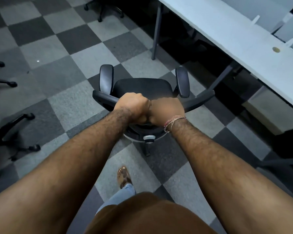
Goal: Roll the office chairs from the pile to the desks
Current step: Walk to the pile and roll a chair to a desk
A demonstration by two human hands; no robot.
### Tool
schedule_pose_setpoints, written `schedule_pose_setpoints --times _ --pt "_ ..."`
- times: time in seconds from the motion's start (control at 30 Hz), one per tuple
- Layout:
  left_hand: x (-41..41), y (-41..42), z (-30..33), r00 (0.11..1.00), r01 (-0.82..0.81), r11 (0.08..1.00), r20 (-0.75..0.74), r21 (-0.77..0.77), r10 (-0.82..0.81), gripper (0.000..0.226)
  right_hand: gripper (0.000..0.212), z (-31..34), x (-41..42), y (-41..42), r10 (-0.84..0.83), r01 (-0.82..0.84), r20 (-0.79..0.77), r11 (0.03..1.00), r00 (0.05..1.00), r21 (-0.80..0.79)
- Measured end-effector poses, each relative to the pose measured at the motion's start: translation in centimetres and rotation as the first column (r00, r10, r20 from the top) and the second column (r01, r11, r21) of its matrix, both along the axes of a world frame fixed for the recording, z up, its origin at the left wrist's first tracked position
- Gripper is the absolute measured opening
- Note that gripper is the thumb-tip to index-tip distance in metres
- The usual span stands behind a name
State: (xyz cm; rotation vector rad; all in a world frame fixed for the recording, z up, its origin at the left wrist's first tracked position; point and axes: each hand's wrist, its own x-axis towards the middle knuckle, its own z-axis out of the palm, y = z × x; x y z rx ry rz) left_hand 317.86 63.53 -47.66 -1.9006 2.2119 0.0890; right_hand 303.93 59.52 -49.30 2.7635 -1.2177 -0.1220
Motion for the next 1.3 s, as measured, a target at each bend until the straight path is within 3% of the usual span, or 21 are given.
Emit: schedule_pose_setpoints --times 0.47,0.97,1.3 --pt "15.5 -20.4 -0.1 0.997 -0.075 0.997 -0.028 0.004 0.075 0.020 0.024 0.3 15.7 -21.3 0.052 -0.052 -0.018 0.999 0.998 0.000" --pt "27.6 -44.3 -0.2 0.970 -0.243 0.970 -0.013 -0.016 0.242 0.023 0.024 0.2 29.0 -47.6 0.245 -0.245 -0.005 0.970 0.970 0.002" --pt "39.5 -58.2 -1.0 0.978 -0.209 0.972 -0.035 -0.109 0.206 0.019 0.024 0.0 40.7 -61.9 0.230 -0.231 -0.025 0.972 0.973 -0.042"
